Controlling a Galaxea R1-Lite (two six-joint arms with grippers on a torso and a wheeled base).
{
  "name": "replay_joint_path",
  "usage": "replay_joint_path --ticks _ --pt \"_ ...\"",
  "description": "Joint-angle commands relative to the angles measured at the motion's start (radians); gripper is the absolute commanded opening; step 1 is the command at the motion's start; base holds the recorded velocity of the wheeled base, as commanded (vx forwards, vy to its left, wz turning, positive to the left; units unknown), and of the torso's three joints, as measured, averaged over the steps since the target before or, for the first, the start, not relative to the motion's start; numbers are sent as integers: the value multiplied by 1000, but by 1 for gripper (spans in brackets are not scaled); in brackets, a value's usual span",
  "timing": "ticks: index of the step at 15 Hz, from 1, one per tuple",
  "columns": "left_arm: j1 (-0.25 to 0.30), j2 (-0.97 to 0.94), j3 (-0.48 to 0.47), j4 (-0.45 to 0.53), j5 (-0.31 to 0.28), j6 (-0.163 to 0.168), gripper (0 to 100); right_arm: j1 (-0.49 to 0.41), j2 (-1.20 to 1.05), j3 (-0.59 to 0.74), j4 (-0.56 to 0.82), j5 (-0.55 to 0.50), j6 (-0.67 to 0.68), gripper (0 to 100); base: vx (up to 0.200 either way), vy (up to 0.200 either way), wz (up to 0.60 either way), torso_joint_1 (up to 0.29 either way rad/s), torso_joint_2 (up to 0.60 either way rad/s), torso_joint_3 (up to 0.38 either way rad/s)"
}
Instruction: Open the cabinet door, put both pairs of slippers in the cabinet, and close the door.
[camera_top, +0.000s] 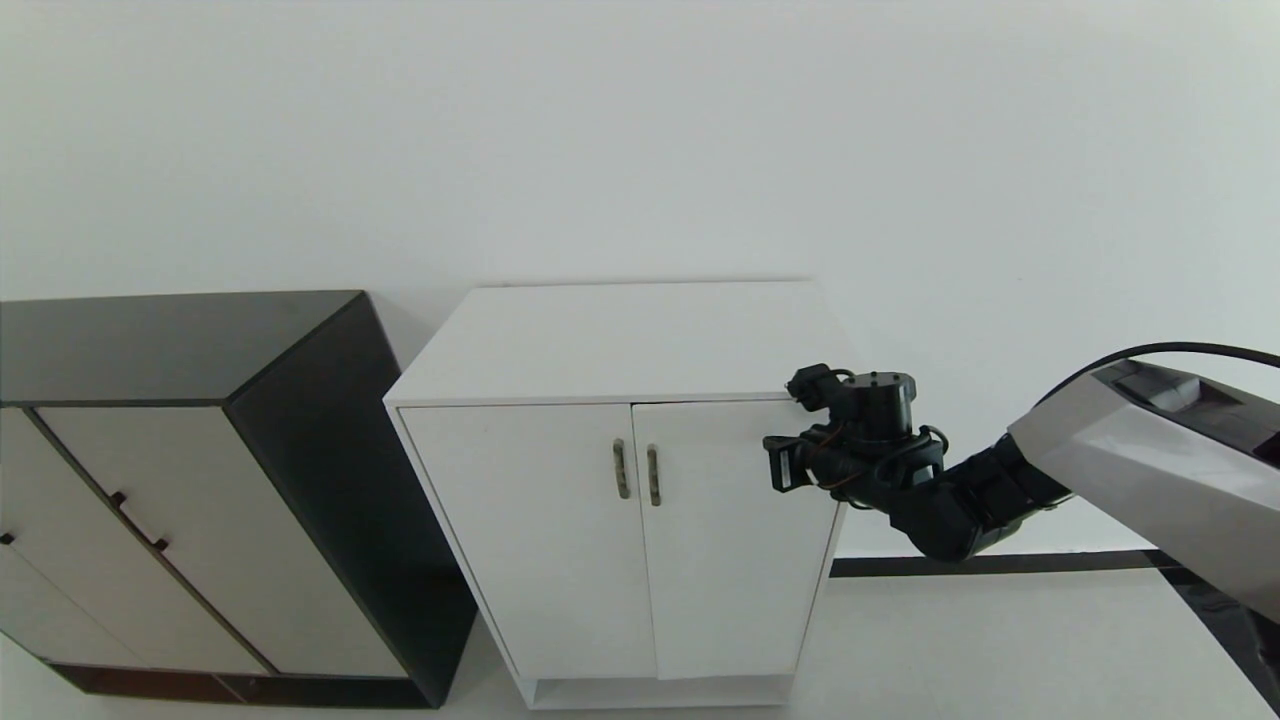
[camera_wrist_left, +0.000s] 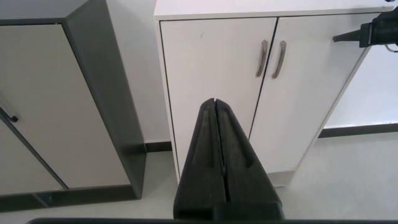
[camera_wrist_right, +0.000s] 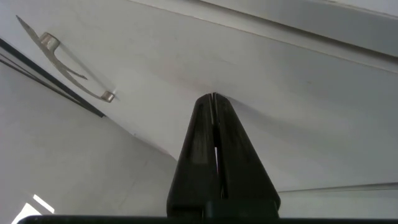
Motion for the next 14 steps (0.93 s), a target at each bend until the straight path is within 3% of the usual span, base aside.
replay_joint_path --ticks 1,14 --pt "0 0 0 1 0 0 0 0 1 -2 0 -1 1 0 0 0 0 0 0 0" --pt "0 0 0 1 0 -2 0 -3 17 -27 1 -1 1 0 0 0 0 0 0 0"
